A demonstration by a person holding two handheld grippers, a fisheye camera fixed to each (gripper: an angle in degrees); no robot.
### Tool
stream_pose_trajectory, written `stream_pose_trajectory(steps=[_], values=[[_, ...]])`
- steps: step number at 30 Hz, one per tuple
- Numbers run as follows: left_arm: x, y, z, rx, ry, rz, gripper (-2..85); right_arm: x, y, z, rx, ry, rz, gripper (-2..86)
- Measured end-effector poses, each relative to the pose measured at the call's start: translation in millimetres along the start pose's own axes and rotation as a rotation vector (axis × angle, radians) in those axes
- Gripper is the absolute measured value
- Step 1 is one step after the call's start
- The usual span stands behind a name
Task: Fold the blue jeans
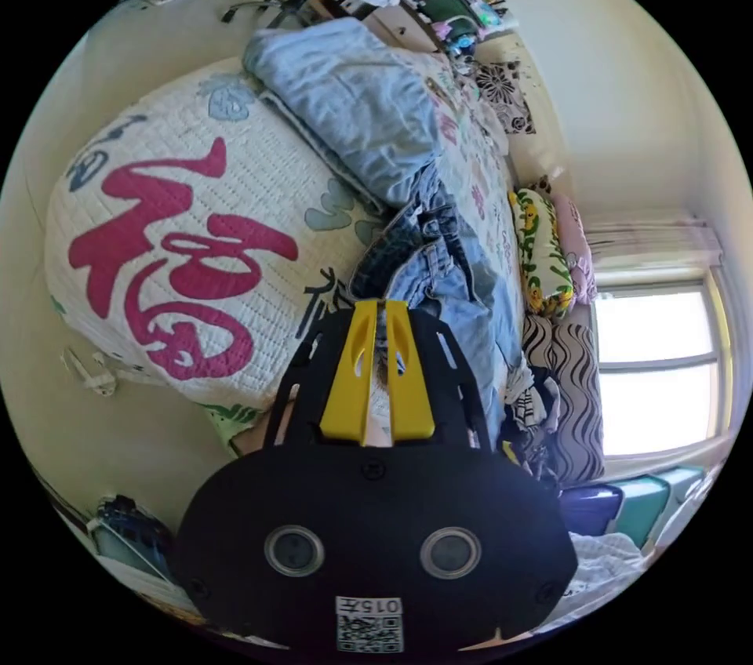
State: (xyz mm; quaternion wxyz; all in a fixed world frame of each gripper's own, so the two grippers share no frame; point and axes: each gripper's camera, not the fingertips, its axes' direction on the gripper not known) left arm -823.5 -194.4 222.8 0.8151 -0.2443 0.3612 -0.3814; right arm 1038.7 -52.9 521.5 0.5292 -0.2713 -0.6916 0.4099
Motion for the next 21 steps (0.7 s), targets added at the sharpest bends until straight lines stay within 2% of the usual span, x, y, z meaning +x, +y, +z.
stream_pose_trajectory(steps=[2,3,5,6,9,12,16,18,20,21], values=[[-4.2,5.5,-16.0,0.032,0.008,0.008,-0.1,1.9,1.3,-0.2,-0.018,0.058,-0.038,0.9],[-8.3,11.8,-31.8,0.109,-0.028,-0.002,-0.4,3.2,0.3,5.1,-0.05,0.065,-0.05,2.0],[-22.0,19.6,-57.3,0.206,-0.069,-0.041,-0.7,1.7,-2.7,14.6,-0.068,0.051,-0.086,8.5],[-32.0,23.6,-69.7,0.255,-0.017,-0.045,-0.8,-1.9,-6.2,22.9,-0.079,0.055,-0.116,10.7],[-38.5,27.3,-76.0,0.21,0.103,-0.013,-0.7,-17.2,-17.5,55.6,-0.133,0.143,-0.21,13.9],[-24.5,30.4,-67.7,0.16,0.071,0.052,-0.1,-25.9,-25.8,100.3,-0.226,0.286,-0.264,15.4],[-18.1,31.4,-47.2,0.112,0.105,0.035,0.2,-32.6,-23.8,133.0,-0.286,0.347,-0.281,13.5],[-13.0,31.0,-30.3,0.08,0.085,0.039,0.3,-46.9,-8.2,152.6,-0.346,0.35,-0.432,6.8],[-7.9,30.1,-17.4,0.063,0.07,0.041,0.4,-55.1,-0.5,165.7,-0.378,0.273,-0.475,2.3],[-2.9,28.3,-9.6,0.053,0.058,0.049,0.7,-60.5,3.1,170.7,-0.363,0.32,-0.5,1.3]])
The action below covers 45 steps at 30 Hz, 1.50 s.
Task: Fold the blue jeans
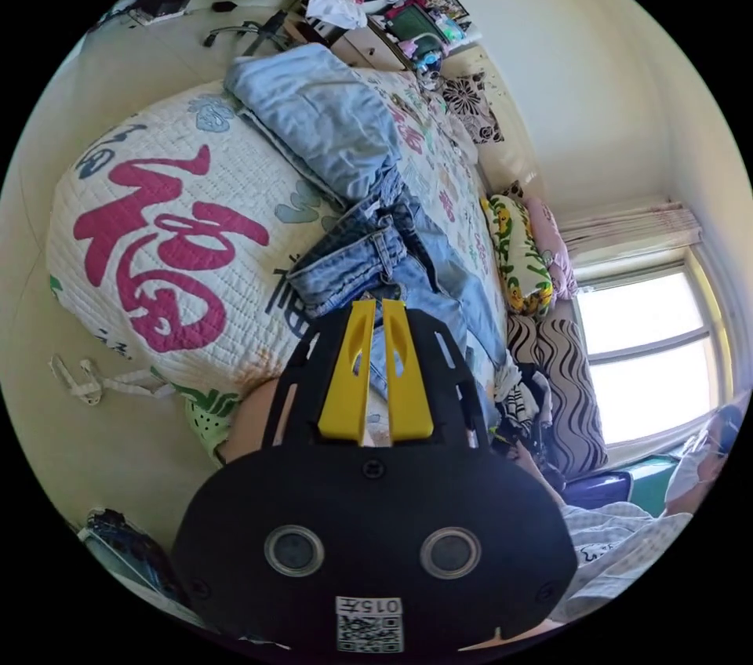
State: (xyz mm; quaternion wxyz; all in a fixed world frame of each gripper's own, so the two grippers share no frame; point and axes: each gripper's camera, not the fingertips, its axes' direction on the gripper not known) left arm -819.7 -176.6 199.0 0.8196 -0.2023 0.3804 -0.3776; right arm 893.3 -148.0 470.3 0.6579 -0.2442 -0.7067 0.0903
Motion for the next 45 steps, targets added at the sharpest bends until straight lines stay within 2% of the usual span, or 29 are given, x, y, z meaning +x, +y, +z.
stream_pose_trajectory(steps=[2,4,8,10,11,13,16,19,21,26,28,31,32,35,38,41,45], values=[[9.8,-5.5,11.0,-0.03,-0.025,0.031,1.4,-4.7,-1.0,0.8,0.019,0.065,-0.017,0.5],[22.1,-13.3,19.5,-0.063,-0.084,0.083,2.7,3.0,-1.4,-0.1,0.061,-0.035,0.008,0.0],[37.0,-30.3,37.0,-0.132,-0.293,0.152,7.2,16.3,-1.8,31.3,0.054,0.073,0.088,0.0],[33.0,-35.5,46.0,-0.152,-0.366,0.138,9.6,23.7,-1.2,53.8,0.074,0.012,0.153,0.4],[28.1,-38.2,55.3,-0.185,-0.369,0.119,10.9,24.3,-0.7,70.3,0.103,-0.037,0.18,1.0],[21.9,-40.2,73.0,-0.251,-0.319,0.1,11.9,17.6,-3.3,98.9,0.089,-0.014,0.189,2.0],[26.0,-39.5,92.1,-0.276,-0.399,0.128,10.8,1.3,-9.8,139.5,0.053,0.068,0.203,4.6],[35.7,-41.1,103.6,-0.348,-0.463,0.208,5.0,-14.4,-16.6,174.4,0.03,0.138,0.209,6.5],[39.5,-46.0,103.8,-0.404,-0.425,0.234,1.7,-27.8,-20.2,203.3,0.018,0.17,0.21,6.7],[48.3,-40.8,79.0,-0.339,-0.445,0.303,0.5,-60.8,-22.5,262.2,-0.007,0.226,0.17,6.4],[43.0,-34.4,79.2,-0.373,-0.469,0.32,0.8,-71.2,-22.8,284.5,-0.023,0.252,0.172,6.2],[27.6,-31.8,81.3,-0.381,-0.365,0.277,2.2,-90.8,-22.5,315.6,-0.017,0.325,0.219,6.4],[27.3,-32.0,75.8,-0.348,-0.344,0.285,3.2,-108.6,-22.1,320.1,0.031,0.372,0.223,6.5],[26.2,-28.4,60.9,-0.276,-0.361,0.312,6.7,-197.8,-26.4,334.1,0.166,0.426,0.005,5.1],[17.1,-17.6,53.7,-0.251,-0.374,0.312,8.5,-319.2,-49.1,370.5,0.21,0.21,-0.289,4.2],[6.4,-8.1,54.7,-0.261,-0.337,0.33,9.2,-460.3,-84.5,440.7,0.155,0.031,-0.54,6.6],[-5.4,-2.9,60.6,-0.266,-0.257,0.349,10.6,-651.4,-141.3,578.7,-0.017,-0.215,-0.683,9.0]])
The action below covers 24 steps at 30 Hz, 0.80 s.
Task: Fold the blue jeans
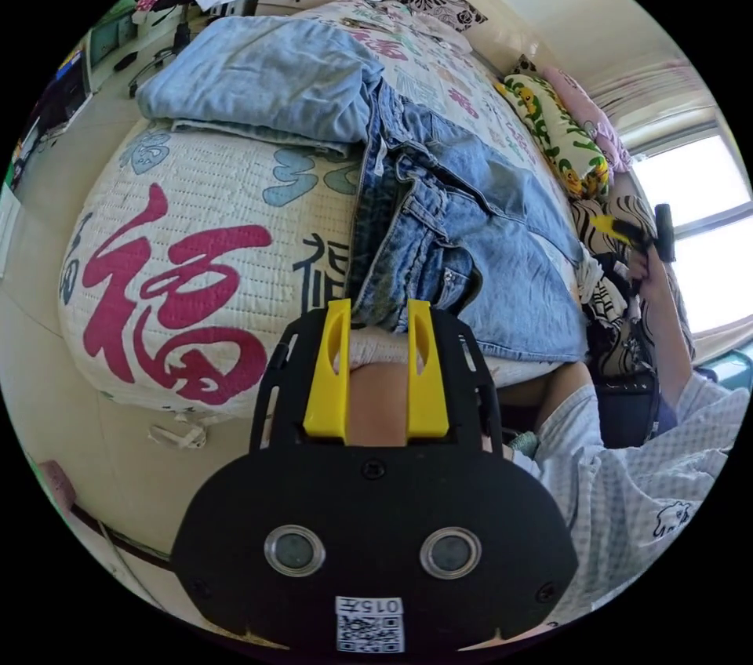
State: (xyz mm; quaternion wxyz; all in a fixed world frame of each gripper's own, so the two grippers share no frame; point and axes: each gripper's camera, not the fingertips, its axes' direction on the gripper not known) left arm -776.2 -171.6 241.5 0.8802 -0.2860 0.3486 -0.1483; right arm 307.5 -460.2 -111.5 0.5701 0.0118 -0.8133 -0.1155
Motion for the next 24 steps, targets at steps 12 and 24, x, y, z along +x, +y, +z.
stream_pose_trajectory(steps=[12,24], values=[[-5.1,4.7,15.6,-0.059,0.027,0.143,10.7,-116.0,-218.3,371.1,-0.283,0.166,0.147,11.8],[-19.7,25.6,29.5,-0.026,0.123,0.145,4.0,-136.9,-224.9,447.2,-0.337,0.2,0.015,1.1]])
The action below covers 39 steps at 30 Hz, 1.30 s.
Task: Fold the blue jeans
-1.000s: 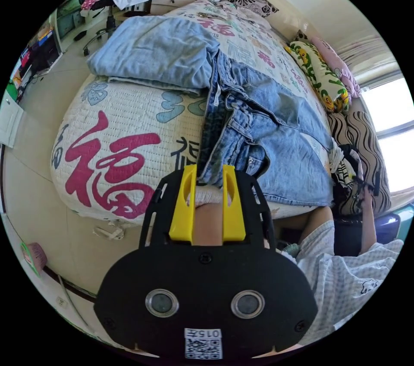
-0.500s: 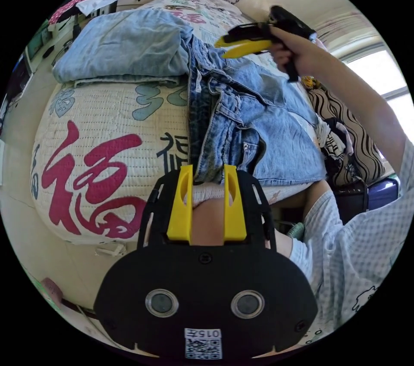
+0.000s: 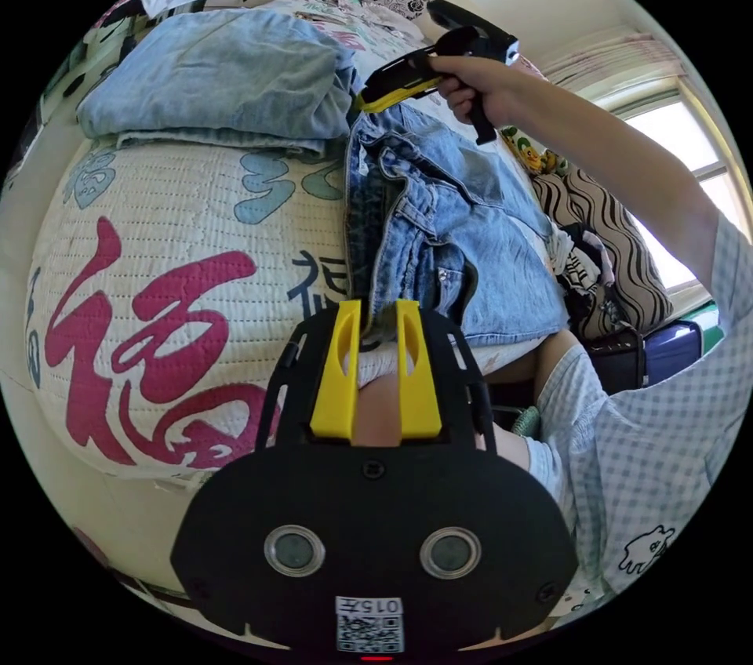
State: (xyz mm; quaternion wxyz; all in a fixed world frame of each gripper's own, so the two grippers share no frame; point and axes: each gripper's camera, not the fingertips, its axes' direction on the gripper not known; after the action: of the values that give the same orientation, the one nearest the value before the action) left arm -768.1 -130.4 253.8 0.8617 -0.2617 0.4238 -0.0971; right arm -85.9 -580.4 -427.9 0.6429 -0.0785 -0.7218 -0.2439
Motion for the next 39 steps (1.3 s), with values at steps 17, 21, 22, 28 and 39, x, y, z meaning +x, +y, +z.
stream_pose_trajectory(steps=[17,21,22,28,39], values=[[45.5,53.5,-74.5,0.315,-0.218,0.05,0.0,-96.7,31.7,-109.2,0.304,-0.213,-0.19,1.3],[25.5,63.6,-50.9,0.243,-0.204,-0.074,0.0,-92.7,28.8,-79.1,0.168,-0.116,-0.079,3.7],[29.5,66.8,-50.5,0.244,-0.227,-0.073,0.0,-87.4,35.1,-80.8,0.174,-0.118,-0.063,3.5],[77.3,93.3,-43.9,0.339,-0.273,-0.071,0.1,12.7,171.0,-154.5,0.27,-0.361,-0.121,3.2],[159.7,56.2,59.8,0.114,-0.336,0.01,0.2,259.8,642.4,-268.9,0.377,-0.071,0.571,2.9]])
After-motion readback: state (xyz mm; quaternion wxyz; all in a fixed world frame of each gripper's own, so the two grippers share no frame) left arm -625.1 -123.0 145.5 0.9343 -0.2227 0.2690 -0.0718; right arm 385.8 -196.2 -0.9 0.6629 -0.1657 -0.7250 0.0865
